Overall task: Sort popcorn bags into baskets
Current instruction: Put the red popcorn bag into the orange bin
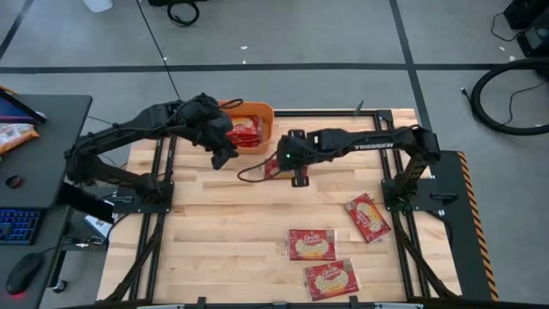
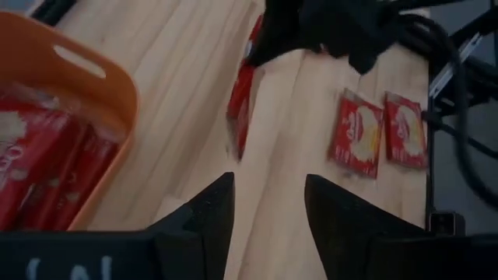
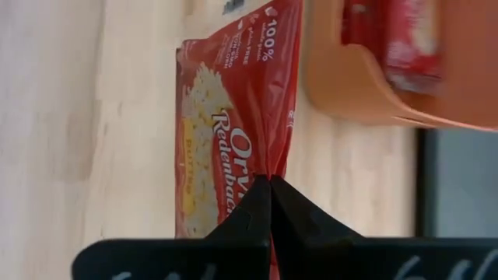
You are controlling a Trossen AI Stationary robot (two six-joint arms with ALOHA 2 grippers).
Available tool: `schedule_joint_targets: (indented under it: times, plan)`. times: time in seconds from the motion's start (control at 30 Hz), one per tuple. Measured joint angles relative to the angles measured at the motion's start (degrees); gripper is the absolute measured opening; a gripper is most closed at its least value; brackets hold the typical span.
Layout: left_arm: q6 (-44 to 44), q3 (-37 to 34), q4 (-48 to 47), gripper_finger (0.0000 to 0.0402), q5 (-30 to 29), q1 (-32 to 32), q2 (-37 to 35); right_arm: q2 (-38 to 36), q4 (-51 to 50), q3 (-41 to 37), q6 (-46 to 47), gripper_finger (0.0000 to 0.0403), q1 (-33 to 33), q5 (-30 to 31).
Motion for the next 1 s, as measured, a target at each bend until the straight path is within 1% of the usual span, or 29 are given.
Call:
schedule_joint_targets:
  times: [0.17, 0.27, 0.4, 0.5, 0.63, 0.8, 1.0]
  plan:
    - [-0.55, -0.02, 2.96, 0.0195, 2.05, -0.07, 3.21, -0.04, -7.62, 8.20, 2.05, 0.0001, -0.62, 3.43]
    - [-0.57, -0.02, 6.89, 0.0216, 2.64, -0.07, 4.33, -0.09, -9.49, 12.98, 2.03, 0.0000, -0.87, 4.97]
    - [-0.53, -0.02, 10.99, 0.0234, 2.63, -0.07, 5.11, -0.09, -11.30, 18.85, 0.28, 0.0000, -1.14, 5.33]
    - [-0.54, 0.00, 14.16, 0.0238, 1.93, 0.07, 5.00, -0.13, -11.88, 22.59, -1.73, 0.0000, -1.16, 5.85]
    - [-0.47, 0.00, 15.81, 0.0238, -0.56, 0.11, 5.00, -0.13, -12.13, 26.89, -4.43, 0.0000, -1.14, 5.99]
    - [-0.35, 0.00, 17.48, 0.0238, -0.87, 0.11, 4.98, -0.15, -12.37, 30.46, -7.15, 0.0001, -1.22, 6.04]
    - [0.98, 1.16, 17.88, 0.0238, -0.88, 0.36, 3.39, -0.20, -19.27, 32.25, -7.72, 0.0001, -2.16, 6.23]
